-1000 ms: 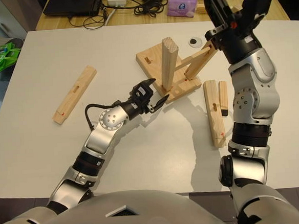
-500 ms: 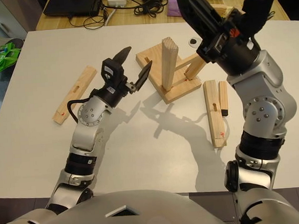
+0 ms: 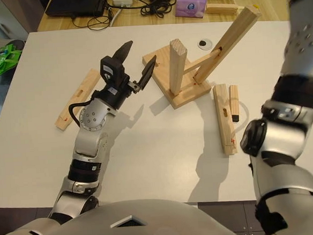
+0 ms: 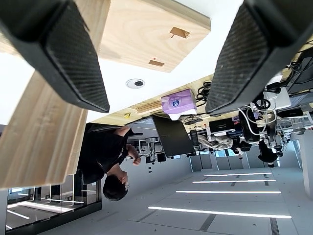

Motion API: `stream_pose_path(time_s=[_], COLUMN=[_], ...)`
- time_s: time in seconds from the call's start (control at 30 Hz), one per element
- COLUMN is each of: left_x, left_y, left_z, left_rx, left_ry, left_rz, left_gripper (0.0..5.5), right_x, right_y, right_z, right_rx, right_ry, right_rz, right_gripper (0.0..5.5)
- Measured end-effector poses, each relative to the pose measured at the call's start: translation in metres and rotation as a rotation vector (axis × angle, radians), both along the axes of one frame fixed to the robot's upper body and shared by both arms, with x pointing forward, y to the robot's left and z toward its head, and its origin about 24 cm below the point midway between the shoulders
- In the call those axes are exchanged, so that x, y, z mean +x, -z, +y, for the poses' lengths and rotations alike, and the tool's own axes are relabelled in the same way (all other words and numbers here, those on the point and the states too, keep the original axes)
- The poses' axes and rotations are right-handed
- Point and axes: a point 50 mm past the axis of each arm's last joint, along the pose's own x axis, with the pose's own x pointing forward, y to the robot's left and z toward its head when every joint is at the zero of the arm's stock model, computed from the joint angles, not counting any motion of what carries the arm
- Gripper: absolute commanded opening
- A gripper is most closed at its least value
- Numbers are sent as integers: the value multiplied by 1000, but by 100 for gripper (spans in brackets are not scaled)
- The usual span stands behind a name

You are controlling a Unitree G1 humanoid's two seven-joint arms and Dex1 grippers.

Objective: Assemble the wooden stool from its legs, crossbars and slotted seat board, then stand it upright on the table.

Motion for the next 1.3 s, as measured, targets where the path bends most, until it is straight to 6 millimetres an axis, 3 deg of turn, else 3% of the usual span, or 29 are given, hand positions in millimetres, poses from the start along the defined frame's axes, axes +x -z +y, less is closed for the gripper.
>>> stream_pose_path(time_s=[0.13, 0.27, 0.33, 0.43, 0.6, 0.83, 0.9, 1.03, 1.1, 1.13, 1.17, 1.23, 1.27, 1.3], left_x=[-1, -1, -1, -2, -3, -2, -1, -1, -2, -2, -2, -2, -2, -2], left_y=[-1, 0, 0, 0, 3, 5, 7, 7, 7, 7, 7, 7, 7, 7], left_z=[-2, -3, -3, -4, -4, -5, -5, -5, -5, -5, -5, -5, -5, -5], left_rx=[-6, -7, -7, -9, -13, -11, -8, -7, -6, -6, -5, -2, -2, -2], left_ry=[3, 4, 4, 6, -5, -8, -9, -9, -5, -4, -3, -2, -1, -1], left_rz=[-9, -11, -12, -9, 4, 9, 17, 17, 16, 16, 15, 15, 15, 15], left_gripper=[363, 363, 363, 363, 363, 363, 363, 363, 363, 363, 363, 363, 363, 363], right_x=[13, 23, 37, 48, 42, 41, 38, 23, 13, 12, 13, 19, 22, 21], right_y=[-26, -23, 7, 97, 109, 92, 71, -13, -29, -28, -18, 27, 71, 95], right_z=[-28, -36, -35, -13, 8, 2, 0, -9, -13, -12, -9, -2, 7, 12], right_rx=[32, 22, 10, -48, -204, -99, -46, 16, 17, 9, -14, -69, -119, -165], right_ry=[179, 229, 207, 96, -27, 6, -7, -10, -6, -17, -40, -101, -153, -192], right_rz=[-28, 28, 193, 525, 518, 443, 349, 57, -1, 10, 53, 231, 390, 466], right_gripper=[1, 1, 1, 1, 1, 1, 1, 1, 1, 1, 1, 1, 1, 1])
